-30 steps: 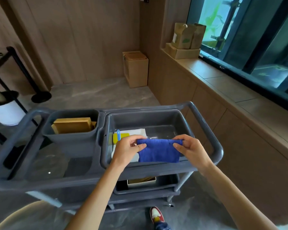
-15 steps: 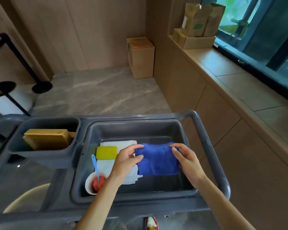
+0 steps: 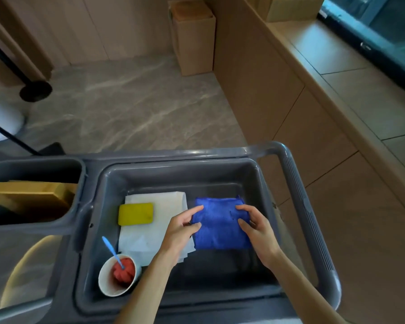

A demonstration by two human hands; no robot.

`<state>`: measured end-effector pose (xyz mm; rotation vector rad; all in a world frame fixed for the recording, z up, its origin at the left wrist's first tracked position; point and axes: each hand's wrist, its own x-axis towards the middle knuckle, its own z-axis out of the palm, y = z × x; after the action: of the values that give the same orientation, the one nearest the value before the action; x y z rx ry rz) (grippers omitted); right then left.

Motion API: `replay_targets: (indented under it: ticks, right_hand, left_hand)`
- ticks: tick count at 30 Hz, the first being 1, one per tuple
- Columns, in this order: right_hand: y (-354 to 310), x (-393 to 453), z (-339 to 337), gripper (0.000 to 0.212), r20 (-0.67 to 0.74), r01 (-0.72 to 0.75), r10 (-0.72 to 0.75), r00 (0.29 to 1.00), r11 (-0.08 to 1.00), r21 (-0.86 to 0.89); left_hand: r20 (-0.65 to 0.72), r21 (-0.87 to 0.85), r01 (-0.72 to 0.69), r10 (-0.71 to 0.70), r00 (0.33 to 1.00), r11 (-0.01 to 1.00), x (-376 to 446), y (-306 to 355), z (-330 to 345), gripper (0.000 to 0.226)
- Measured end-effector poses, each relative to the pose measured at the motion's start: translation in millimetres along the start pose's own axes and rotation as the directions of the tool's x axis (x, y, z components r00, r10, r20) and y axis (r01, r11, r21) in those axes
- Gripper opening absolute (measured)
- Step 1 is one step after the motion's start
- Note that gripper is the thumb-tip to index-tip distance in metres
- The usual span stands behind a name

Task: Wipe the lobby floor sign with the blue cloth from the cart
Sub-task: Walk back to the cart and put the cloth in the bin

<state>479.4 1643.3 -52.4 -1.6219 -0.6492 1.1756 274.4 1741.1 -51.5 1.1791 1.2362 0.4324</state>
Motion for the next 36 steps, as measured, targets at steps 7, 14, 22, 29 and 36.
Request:
replay_targets:
  ticks: [7,14,22,29,36]
  right_hand:
    - [32.1,33.4,7.3,0.048,-0.003,-0.094,0.095,0.996,0.989,-0.113]
    - [56.7,59.9,15.7,0.054,0.006,-0.166,0.169,0.986,0.974,-0.157]
    - [68.4,74.2,23.7,0.054,0.009,-0.099,0.108,0.994,0.938,-0.331]
    - [78.8,76.0,22.6,0.05,-0.076,-0.148,0.127,0.989,0.824,-0.546]
    - [86.6,74.7,16.5,0.055,-0.04,-0.108,0.112,0.993,0.71,-0.696]
  left_hand:
    - [0.046,-0.077,0.121,-0.117,0.992,0.99,36.2,-32.2,15.0,0.047]
    - [0.082,0.066,0.149,-0.154,0.985,0.987,62.8,-57.9,17.6,0.059]
    - [0.054,0.399,0.104,-0.137,0.989,0.911,81.7,-72.7,22.2,0.071]
    - [0.085,0.718,-0.051,-0.015,0.996,0.694,81.7,-90.4,27.1,0.08]
    - [0.056,0.78,-0.057,0.021,0.998,0.623,76.2,-95.1,28.1,0.085]
